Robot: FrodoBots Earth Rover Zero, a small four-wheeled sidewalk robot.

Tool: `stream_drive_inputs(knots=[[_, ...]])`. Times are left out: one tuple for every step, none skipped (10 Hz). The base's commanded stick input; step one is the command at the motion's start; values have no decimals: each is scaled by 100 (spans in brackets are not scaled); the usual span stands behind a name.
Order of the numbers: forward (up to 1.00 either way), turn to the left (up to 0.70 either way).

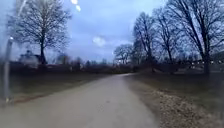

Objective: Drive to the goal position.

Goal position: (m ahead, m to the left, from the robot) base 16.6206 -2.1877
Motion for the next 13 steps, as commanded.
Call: stream_drive_inputs(knots=[[70, 0], [70, 0], [70, 0], [70, 0], [70, 0], [70, 0], [70, 4], [70, 23], [70, 35], [70, 35], [70, 0], [70, 0], [70, 0]])
